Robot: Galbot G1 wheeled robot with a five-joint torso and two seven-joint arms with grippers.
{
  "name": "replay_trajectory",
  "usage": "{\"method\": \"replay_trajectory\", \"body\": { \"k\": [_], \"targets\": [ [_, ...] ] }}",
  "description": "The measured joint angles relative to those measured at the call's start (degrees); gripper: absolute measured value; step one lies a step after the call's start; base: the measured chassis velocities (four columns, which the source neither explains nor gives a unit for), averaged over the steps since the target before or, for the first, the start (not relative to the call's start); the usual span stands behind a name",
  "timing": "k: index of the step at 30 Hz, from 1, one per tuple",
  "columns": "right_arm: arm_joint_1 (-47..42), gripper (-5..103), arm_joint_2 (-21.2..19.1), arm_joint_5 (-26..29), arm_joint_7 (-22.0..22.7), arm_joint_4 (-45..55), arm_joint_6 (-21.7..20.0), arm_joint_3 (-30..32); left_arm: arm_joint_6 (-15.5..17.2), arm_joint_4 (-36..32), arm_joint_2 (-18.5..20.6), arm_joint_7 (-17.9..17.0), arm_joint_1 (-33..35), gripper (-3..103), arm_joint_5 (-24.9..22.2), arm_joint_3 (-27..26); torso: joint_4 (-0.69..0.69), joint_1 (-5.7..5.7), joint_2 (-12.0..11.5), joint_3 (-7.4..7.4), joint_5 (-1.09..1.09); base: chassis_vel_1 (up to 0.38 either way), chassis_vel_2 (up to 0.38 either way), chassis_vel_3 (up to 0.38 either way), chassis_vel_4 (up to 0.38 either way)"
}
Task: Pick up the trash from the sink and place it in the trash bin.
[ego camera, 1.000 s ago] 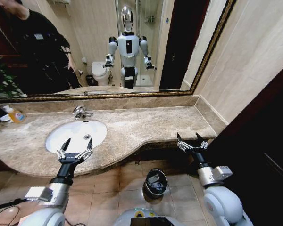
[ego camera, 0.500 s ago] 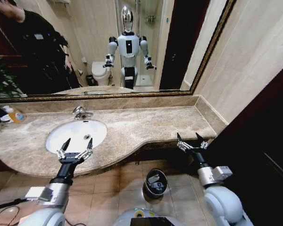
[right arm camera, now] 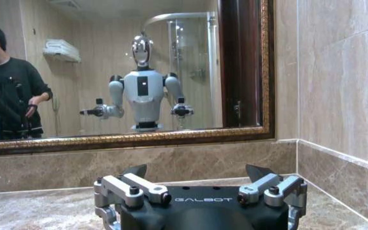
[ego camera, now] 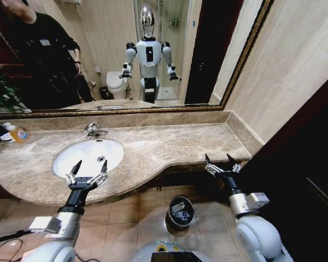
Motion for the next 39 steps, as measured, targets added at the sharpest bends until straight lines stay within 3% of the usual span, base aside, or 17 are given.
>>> {"method": "replay_trajectory", "body": {
  "k": [39],
  "targets": [
    [0.0, 100, 0.0, 0.0, 0.0, 0.0, 0.0, 0.0, 0.0, 0.0, 0.0, 0.0, 0.0, 100, 0.0, 0.0, 0.00, 0.00, 0.0, 0.00, 0.00, 0.000, 0.000, 0.000, 0.000]
  ]
}}
